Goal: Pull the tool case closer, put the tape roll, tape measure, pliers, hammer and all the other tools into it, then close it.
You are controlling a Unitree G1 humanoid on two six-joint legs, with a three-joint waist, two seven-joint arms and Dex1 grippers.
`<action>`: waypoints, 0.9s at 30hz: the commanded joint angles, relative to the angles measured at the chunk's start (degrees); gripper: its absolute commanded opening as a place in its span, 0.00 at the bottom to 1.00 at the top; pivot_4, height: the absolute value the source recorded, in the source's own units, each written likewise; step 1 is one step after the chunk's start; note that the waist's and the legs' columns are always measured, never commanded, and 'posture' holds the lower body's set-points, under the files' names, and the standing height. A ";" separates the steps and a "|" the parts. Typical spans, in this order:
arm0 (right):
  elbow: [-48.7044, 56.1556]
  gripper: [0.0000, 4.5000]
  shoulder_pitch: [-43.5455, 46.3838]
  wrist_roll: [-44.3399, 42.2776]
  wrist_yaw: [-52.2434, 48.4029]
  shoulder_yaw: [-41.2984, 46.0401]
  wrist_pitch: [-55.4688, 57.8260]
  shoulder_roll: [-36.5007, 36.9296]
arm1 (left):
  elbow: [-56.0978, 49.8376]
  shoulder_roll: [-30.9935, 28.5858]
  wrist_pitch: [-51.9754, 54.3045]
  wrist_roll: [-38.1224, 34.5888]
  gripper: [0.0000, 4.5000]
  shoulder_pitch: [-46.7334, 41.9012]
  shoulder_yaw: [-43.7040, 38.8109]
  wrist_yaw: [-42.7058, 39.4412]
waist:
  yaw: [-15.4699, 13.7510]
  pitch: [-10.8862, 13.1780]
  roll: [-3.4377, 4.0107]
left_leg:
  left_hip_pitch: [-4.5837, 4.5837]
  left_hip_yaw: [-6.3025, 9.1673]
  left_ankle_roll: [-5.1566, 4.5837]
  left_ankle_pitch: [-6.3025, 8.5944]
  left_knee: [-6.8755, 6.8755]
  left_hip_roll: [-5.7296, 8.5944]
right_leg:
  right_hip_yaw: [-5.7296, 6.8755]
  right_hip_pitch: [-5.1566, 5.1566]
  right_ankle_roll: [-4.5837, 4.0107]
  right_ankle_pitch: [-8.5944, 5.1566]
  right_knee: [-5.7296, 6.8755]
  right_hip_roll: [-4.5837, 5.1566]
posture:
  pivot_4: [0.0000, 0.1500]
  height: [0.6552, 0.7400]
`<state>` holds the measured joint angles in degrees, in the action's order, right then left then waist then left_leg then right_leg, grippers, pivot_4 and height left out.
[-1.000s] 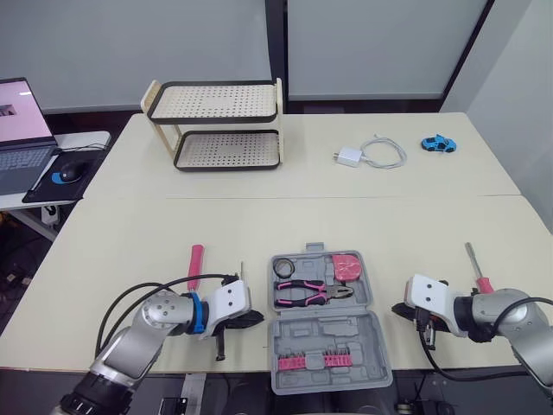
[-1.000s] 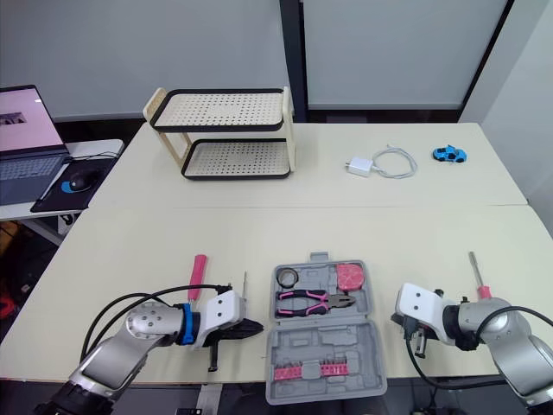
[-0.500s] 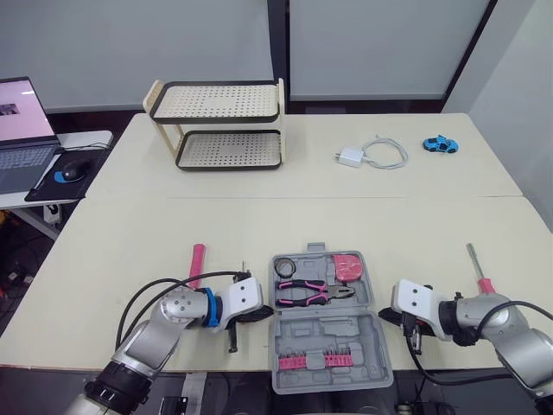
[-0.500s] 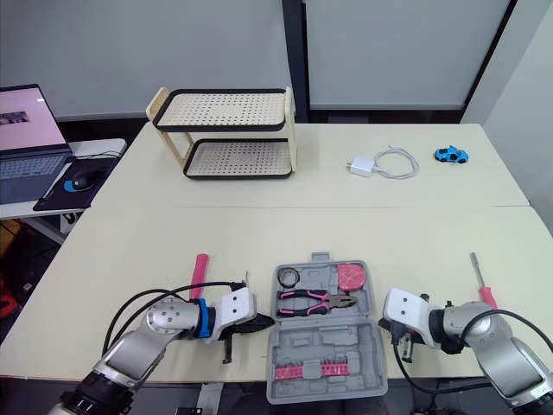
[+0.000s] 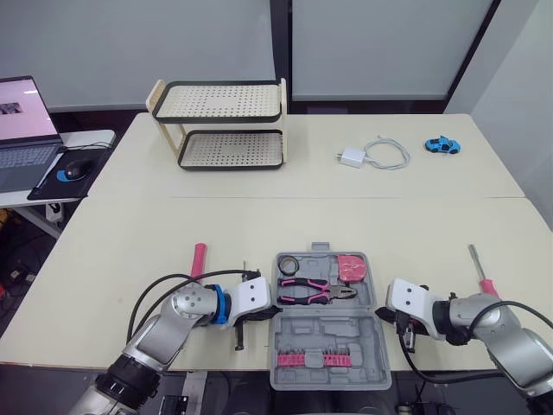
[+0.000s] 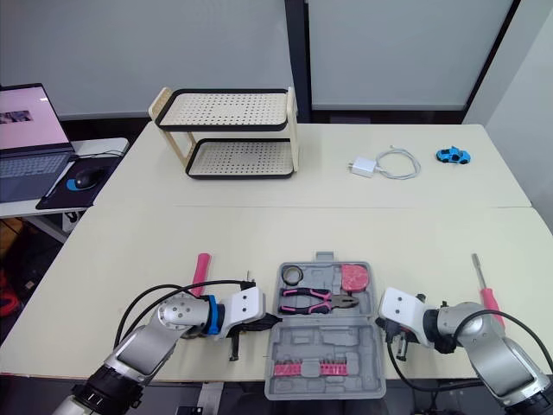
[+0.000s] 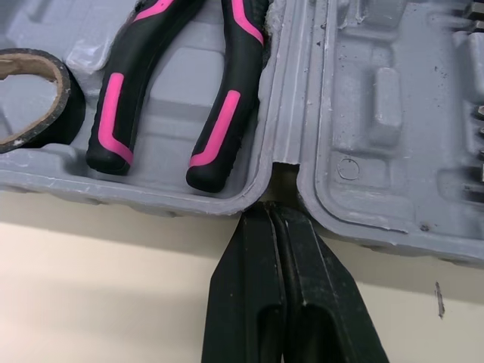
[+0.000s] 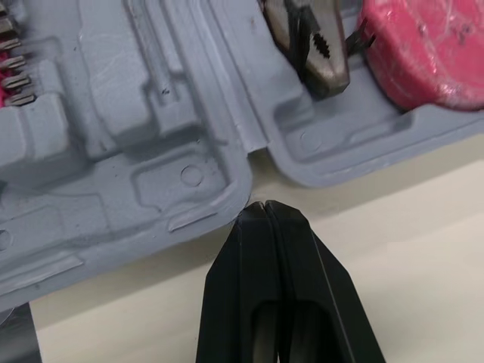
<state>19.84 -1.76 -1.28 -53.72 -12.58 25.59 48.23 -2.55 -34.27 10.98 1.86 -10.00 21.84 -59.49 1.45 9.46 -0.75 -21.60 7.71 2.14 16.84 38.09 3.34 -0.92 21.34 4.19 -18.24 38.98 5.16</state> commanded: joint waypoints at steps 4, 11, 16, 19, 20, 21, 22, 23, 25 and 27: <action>1.83 0.00 0.19 -1.04 -0.87 -0.44 -0.96 -0.46 | -1.52 2.54 -0.06 0.07 0.01 -2.17 1.78 -0.26 | 0.01 -0.01 -0.01 | 0.00 0.01 0.01 -0.01 0.00 -0.01 | 0.01 0.00 0.00 0.00 0.00 0.00 | 1.00 1.00; 2.13 0.00 -0.09 -1.36 -0.71 -0.29 -0.04 -0.55 | -1.53 3.81 -0.06 0.61 0.01 -3.08 2.48 -0.50 | 0.01 -0.01 -0.01 | 0.00 0.01 0.01 -0.01 0.00 -0.01 | 0.01 0.00 0.00 0.00 0.00 0.00 | 1.00 1.00; 2.49 0.00 -0.42 -1.50 -0.40 -0.02 0.44 -0.84 | -2.21 4.68 0.70 0.74 0.01 -3.45 2.77 -0.60 | 0.01 -0.01 -0.01 | 0.00 0.01 0.02 -0.01 0.01 -0.01 | 0.00 -0.01 0.00 0.00 0.00 0.00 | 1.00 1.00; 2.68 0.00 -0.36 -1.54 -0.16 0.13 0.86 -1.27 | -2.22 4.99 0.81 0.82 0.01 -3.71 2.82 -0.44 | 0.01 -0.01 -0.02 | 0.00 0.01 0.03 -0.02 0.01 0.00 | 0.01 -0.01 0.00 0.00 0.00 0.00 | 1.00 1.00; 2.64 0.00 -0.29 -1.47 -0.05 0.12 0.91 -1.48 | -2.21 5.11 0.91 0.87 0.01 -3.79 2.78 -0.30 | 0.01 -0.01 -0.02 | 0.00 0.01 0.03 -0.02 0.01 0.00 | 0.01 -0.01 0.00 0.00 0.00 0.00 | 1.00 1.00; 2.58 0.00 -0.24 -1.42 -0.04 0.09 0.96 -1.64 | -2.14 5.31 1.05 0.96 0.01 -3.89 2.74 -0.06 | 0.01 -0.01 -0.02 | 0.00 0.01 0.02 -0.01 0.01 0.00 | 0.01 -0.01 0.00 0.00 0.00 0.00 | 1.00 1.00; 2.46 0.00 -0.15 -1.35 -0.01 0.05 0.96 -1.80 | -2.04 5.50 1.15 1.07 0.01 -4.00 2.74 0.11 | 0.01 -0.01 -0.02 | 0.00 0.01 0.02 -0.01 0.02 -0.01 | 0.01 -0.01 0.00 0.00 0.00 0.00 | 1.00 1.00; 2.37 0.00 -0.09 -1.30 -0.01 0.02 0.97 -1.92 | -1.98 5.65 1.22 1.19 0.01 -4.06 2.72 0.19 | 0.01 -0.01 -0.02 | 0.00 0.01 0.02 -0.01 0.01 -0.01 | 0.01 -0.01 0.00 0.00 0.00 0.00 | 1.00 1.00; 2.37 0.00 0.04 -1.28 -0.02 -0.06 1.26 -2.13 | -1.88 5.83 1.25 1.42 0.01 -4.13 2.58 0.23 | 0.03 -0.01 -0.02 | 0.01 0.01 0.03 -0.02 0.02 -0.01 | 0.01 -0.01 0.00 0.00 0.00 -0.01 | 1.00 1.00; 2.11 0.00 0.35 -1.17 0.16 -0.11 1.42 -2.57 | -1.55 5.96 1.08 1.63 0.01 -4.30 2.44 0.36 | 0.04 -0.01 -0.02 | 0.01 0.01 0.03 -0.02 0.02 -0.01 | 0.01 -0.01 0.00 0.00 0.00 0.00 | 1.00 1.00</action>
<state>19.83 -2.19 -1.22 -53.50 -11.11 28.03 47.28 -1.80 -31.11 13.49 5.03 -12.96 22.66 -59.23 1.49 9.45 -0.77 -21.59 7.72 2.17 16.82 38.10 3.32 -0.92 21.32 4.20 -18.24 38.98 5.16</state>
